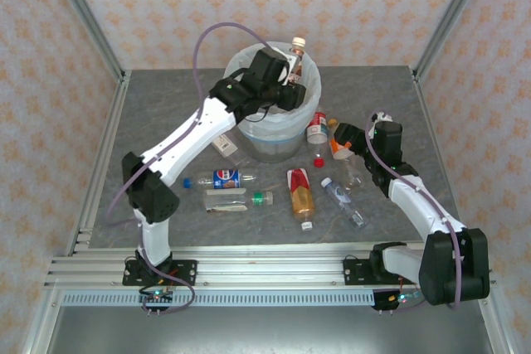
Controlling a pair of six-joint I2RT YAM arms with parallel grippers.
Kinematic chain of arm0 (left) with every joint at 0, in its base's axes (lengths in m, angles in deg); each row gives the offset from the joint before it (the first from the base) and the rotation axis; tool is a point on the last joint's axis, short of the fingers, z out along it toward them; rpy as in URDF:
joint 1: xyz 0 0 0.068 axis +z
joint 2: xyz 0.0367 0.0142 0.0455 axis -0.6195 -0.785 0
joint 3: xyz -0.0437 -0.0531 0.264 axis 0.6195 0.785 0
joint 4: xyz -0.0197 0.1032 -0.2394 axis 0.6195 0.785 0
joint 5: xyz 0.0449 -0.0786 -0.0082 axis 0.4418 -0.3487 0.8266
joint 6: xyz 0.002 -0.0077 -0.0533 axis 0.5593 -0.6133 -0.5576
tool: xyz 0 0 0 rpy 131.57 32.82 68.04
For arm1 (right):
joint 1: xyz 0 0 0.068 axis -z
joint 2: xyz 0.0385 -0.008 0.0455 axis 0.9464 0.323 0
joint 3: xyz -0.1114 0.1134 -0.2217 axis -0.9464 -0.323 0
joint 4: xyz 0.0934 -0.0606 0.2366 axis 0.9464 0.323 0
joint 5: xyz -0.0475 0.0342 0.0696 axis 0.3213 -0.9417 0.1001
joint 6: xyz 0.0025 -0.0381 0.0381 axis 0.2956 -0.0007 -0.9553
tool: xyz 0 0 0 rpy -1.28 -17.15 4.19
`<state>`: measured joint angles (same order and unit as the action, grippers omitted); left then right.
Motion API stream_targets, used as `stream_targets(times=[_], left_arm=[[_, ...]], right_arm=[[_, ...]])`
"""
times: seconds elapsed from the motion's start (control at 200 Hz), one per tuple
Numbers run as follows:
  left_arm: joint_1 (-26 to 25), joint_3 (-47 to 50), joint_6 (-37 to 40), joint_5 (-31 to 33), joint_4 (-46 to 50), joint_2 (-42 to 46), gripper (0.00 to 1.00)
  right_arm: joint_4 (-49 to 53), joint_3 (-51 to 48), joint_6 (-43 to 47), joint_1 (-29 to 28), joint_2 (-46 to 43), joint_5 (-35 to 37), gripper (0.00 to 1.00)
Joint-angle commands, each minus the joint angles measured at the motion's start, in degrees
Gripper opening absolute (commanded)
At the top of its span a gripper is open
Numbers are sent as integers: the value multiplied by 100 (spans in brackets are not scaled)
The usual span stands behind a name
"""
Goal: Put the plastic bottles in the bin
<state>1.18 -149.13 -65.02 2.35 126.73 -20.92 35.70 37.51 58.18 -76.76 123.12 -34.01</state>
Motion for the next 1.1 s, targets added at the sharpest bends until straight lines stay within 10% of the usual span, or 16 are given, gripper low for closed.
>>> stream_targets(times=[0.0,0.686,1.096], left_arm=[[54,-526,-141,729,814,-305,45],[53,-1219,-492,580,1345,-374,100],[63,521,-749,627,-105,1250,100]], right_arm=[[171,67,144,-37,-100,160,99],[1402,642,697,-37,809,681,99],[2113,1287,997,-40,1782,428,99]])
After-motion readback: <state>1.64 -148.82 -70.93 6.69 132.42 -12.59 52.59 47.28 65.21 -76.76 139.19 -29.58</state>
